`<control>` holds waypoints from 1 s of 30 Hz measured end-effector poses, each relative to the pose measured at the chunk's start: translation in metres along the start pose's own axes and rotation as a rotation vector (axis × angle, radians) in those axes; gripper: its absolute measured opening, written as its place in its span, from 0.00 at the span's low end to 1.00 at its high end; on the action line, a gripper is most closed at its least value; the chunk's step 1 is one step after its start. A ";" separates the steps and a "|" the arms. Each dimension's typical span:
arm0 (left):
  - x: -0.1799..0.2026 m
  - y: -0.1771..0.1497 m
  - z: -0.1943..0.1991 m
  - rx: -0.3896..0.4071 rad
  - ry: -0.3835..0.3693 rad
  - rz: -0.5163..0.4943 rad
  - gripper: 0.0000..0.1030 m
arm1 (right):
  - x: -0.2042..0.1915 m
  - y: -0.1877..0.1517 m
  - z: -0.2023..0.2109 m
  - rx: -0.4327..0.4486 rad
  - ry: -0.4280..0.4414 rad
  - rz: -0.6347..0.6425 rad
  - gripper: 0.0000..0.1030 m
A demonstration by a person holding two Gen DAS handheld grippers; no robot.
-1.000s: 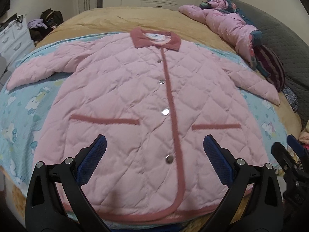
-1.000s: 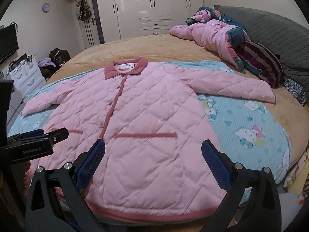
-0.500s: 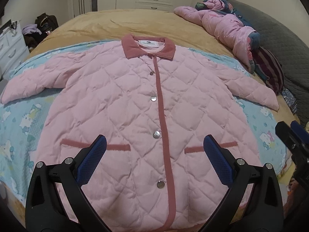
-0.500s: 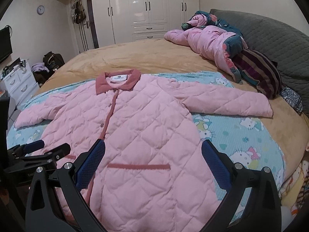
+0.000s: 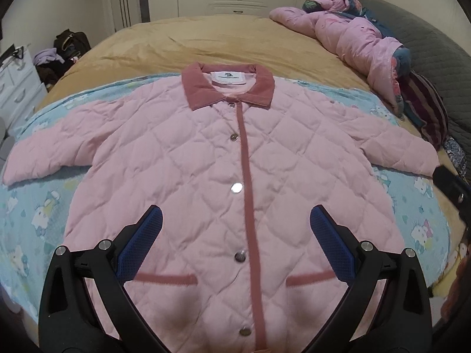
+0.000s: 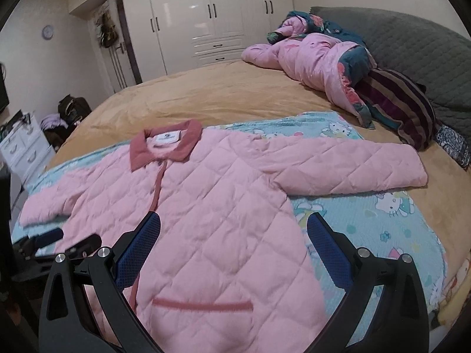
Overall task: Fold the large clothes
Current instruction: 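Move the right tool toward the cuff of the jacket sleeve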
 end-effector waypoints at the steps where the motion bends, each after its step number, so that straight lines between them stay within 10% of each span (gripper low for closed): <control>1: 0.001 0.003 -0.003 -0.003 0.002 -0.002 0.91 | 0.003 0.006 -0.004 0.002 -0.008 -0.008 0.96; 30: 0.060 0.075 -0.108 -0.046 -0.027 -0.011 0.91 | 0.184 0.079 -0.115 -0.019 -0.207 -0.348 0.96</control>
Point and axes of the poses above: each gripper's, at about its wrist camera, not at the fingertips, and z roughly against the way its jaws point, x to its right, y to its top, the point moved 3 cm from there along -z, roughly the way its jaws point, and after that the axes turned 7 degrees about -y, right-handed, at the moved point
